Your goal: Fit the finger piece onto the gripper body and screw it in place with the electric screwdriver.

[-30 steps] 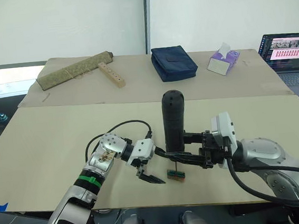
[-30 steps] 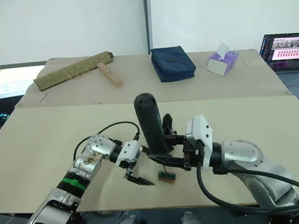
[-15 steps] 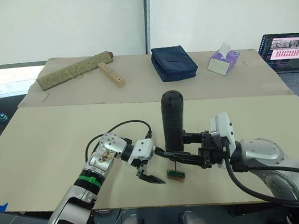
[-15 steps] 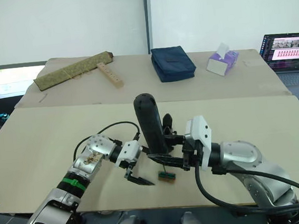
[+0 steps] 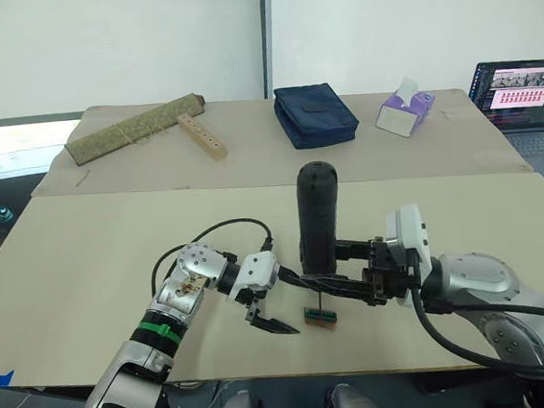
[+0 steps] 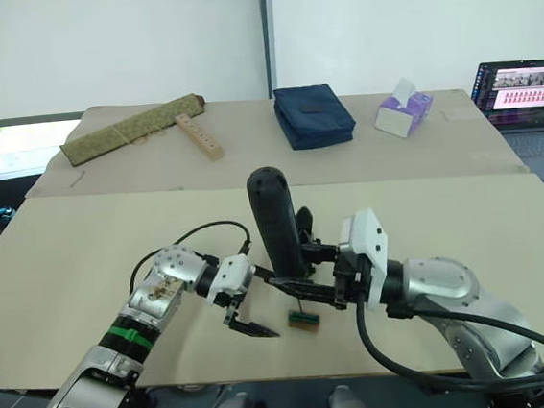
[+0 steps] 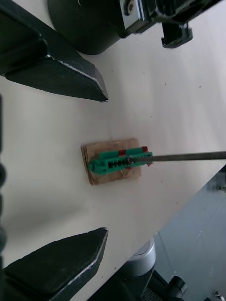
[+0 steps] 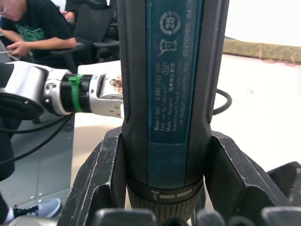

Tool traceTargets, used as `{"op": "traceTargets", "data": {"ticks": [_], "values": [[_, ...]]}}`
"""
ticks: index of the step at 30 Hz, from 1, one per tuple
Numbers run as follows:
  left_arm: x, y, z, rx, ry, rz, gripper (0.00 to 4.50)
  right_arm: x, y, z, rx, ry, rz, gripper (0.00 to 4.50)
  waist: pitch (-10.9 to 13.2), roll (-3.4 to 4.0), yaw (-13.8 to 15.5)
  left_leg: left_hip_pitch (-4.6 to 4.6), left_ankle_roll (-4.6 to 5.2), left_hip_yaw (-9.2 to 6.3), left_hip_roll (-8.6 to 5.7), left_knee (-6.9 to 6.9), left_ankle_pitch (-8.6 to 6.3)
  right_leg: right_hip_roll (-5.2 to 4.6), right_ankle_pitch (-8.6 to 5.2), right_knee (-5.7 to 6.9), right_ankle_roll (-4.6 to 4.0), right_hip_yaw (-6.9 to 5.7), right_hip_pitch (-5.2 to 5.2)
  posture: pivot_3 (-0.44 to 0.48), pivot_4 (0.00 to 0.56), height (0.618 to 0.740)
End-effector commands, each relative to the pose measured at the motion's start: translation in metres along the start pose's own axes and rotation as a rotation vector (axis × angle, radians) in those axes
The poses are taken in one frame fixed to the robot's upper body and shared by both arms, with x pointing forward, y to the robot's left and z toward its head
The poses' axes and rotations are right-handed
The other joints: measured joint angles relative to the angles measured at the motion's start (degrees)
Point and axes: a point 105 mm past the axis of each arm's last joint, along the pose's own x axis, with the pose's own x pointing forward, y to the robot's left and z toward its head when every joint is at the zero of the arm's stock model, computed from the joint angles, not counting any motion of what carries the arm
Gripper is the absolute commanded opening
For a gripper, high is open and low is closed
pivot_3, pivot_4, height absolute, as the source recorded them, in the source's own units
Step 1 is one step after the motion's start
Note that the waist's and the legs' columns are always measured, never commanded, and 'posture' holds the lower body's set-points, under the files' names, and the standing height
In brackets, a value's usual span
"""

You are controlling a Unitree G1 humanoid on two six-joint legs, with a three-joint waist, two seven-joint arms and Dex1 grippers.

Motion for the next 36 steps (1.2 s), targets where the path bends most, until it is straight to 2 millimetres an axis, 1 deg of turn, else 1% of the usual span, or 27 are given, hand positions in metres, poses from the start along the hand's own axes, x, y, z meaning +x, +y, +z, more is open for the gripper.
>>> {"op": "traceTargets", "data": {"ticks": [1,4,6,8,11,15,19,22,25,28,33,36], "values": [[-0.012,0.0,0.011,-0.011,-0.047,0.072,4.5,-0.004,0.005,0.035,-0.101,-0.079,0.004,1.91,0.0,0.0,-0.2,0.0,0.0,-0.03,0.01,-0.01,0.0,0.0,0.0,0.01,0.0,0.01,-0.01,0.0,0.15,0.738],[-0.023,-0.003,0.011,-0.052,-0.052,0.121,4.5,-0.006,0.003,0.047,-0.111,-0.094,-0.013,1.91,0.0,0.0,-0.3,0.05,0.0,-0.2,0.04,-0.01,0.0,0.0,0.0,0.05,0.0,0.03,0.0,0.0,0.15,0.738],[-0.03,0.0,0.009,-0.09,-0.061,0.193,4.5,-0.007,0.002,0.054,-0.116,-0.101,-0.029,1.91,0.0,0.0,-0.3,0.11,0.0,-0.21,0.04,-0.02,0.0,0.0,0.0,0.05,0.0,0.03,0.04,0.0,0.15,0.738],[-0.033,0.007,0.009,-0.117,-0.077,0.267,4.5,-0.008,0.002,0.058,-0.123,-0.101,-0.038,1.91,0.0,0.0,-0.2,0.11,0.0,-0.21,0.04,-0.03,0.0,-0.02,0.0,0.04,0.0,0.03,0.04,0.0,0.15,0.738],[-0.031,0.02,0.012,-0.152,-0.108,0.363,4.5,-0.009,0.001,0.064,-0.133,-0.102,-0.049,1.91,0.0,0.0,0.1,0.09,0.0,-0.21,0.0,-0.02,0.0,-0.06,0.0,0.02,0.0,0.02,0.05,0.0,0.15,0.738],[-0.021,0.029,0.006,-0.175,-0.102,0.454,4.5,-0.009,-0.001,0.069,-0.14,-0.105,-0.061,1.91,0.0,0.0,0.1,0.07,0.0,-0.18,-0.04,-0.02,0.0,-0.09,0.01,0.0,0.02,0.05,0.05,0.0,0.15,0.738],[-0.009,0.036,0.003,-0.206,-0.114,0.517,4.5,-0.011,-0.001,0.066,-0.136,-0.086,-0.077,1.91,0.0,0.0,0.1,0.08,0.0,-0.18,-0.02,-0.05,0.0,-0.05,0.01,0.01,0.02,0.04,0.04,0.0,0.15,0.738],[0.001,0.043,-0.001,-0.204,-0.091,0.557,4.5,-0.013,-0.001,0.064,-0.132,-0.08,-0.088,1.91,0.0,0.0,0.1,0.08,0.0,-0.18,-0.04,-0.04,0.0,-0.06,0.01,0.01,0.01,0.04,0.05,0.0,0.15,0.738],[0.011,0.051,0.0,-0.235,-0.109,0.571,4.5,-0.013,-0.001,0.062,-0.129,-0.075,-0.094,1.91,0.0,0.0,0.1,0.09,0.0,-0.17,-0.04,-0.04,0.0,-0.07,0.01,-0.01,0.01,0.05,0.07,0.0,0.15,0.738],[0.028,0.054,0.0,-0.262,-0.126,0.566,4.5,-0.013,-0.001,0.057,-0.124,-0.062,-0.099,1.91,0.0,-0.01,0.1,0.07,0.0,-0.17,-0.06,-0.03,0.0,-0.07,0.01,-0.01,0.02,0.04,0.07,0.0,0.15,0.738],[0.042,0.058,-0.001,-0.287,-0.137,0.578,4.5,-0.013,0.001,0.052,-0.116,-0.052,-0.101,1.91,0.0,-0.01,0.1,0.07,0.0,-0.18,-0.06,-0.04,0.0,-0.07,0.01,-0.03,0.02,0.05,0.06,0.0,0.15,0.738],[0.043,0.057,-0.005,-0.239,-0.107,0.545,3.65,-0.014,0.002,0.05,-0.116,-0.047,-0.103,1.91,0.0,-0.01,0.1,0.08,0.0,-0.18,-0.06,-0.04,0.0,-0.06,0.01,-0.01,0.02,0.05,0.06,0.0,0.15,0.738]]}}
